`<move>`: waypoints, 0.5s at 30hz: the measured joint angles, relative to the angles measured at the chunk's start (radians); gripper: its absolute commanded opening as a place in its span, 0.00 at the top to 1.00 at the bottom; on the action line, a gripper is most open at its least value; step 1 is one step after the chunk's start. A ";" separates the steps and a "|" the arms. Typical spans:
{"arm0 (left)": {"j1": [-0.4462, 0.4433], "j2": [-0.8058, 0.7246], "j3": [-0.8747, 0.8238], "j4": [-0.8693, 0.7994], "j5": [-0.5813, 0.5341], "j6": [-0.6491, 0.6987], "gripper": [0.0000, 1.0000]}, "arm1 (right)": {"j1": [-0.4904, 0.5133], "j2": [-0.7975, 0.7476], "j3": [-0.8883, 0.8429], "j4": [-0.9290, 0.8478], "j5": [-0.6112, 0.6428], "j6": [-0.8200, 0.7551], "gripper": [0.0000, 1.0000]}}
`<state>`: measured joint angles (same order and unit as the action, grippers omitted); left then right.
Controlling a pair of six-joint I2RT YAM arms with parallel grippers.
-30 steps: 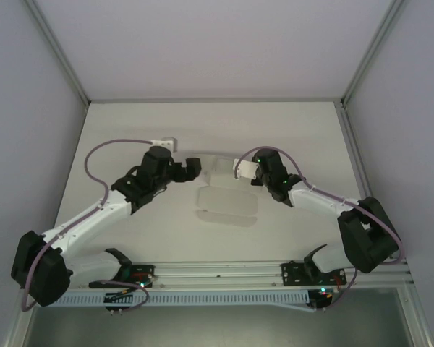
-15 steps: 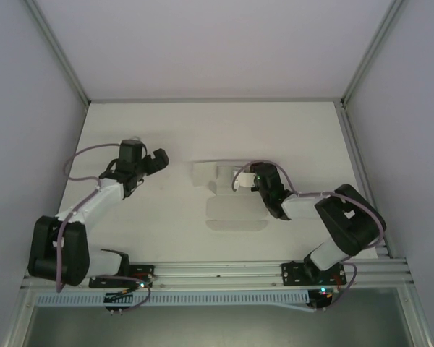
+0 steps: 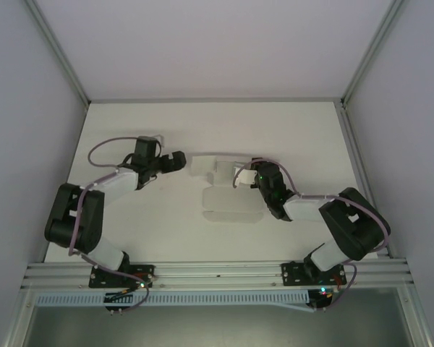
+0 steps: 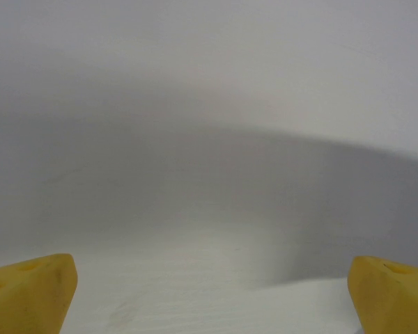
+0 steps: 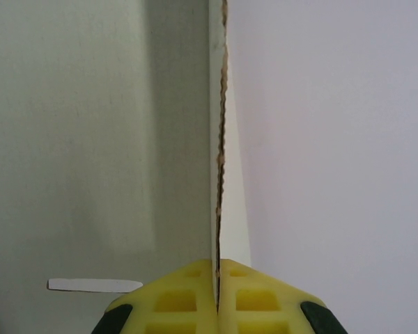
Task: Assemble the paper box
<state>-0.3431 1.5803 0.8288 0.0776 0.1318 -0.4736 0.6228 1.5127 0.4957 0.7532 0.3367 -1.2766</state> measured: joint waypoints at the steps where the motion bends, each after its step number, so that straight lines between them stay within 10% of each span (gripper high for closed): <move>1: -0.019 0.018 0.006 0.020 0.012 0.016 0.06 | 0.000 0.000 0.000 -0.003 0.000 0.003 1.00; 15: -0.159 0.060 -0.024 0.180 0.087 0.127 0.30 | 0.000 -0.009 0.028 -0.103 0.003 0.035 1.00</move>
<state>-0.5026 1.6405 0.8047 0.2573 0.2192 -0.3470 0.6228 1.5036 0.5240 0.6498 0.3401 -1.2411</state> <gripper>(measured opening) 0.704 0.049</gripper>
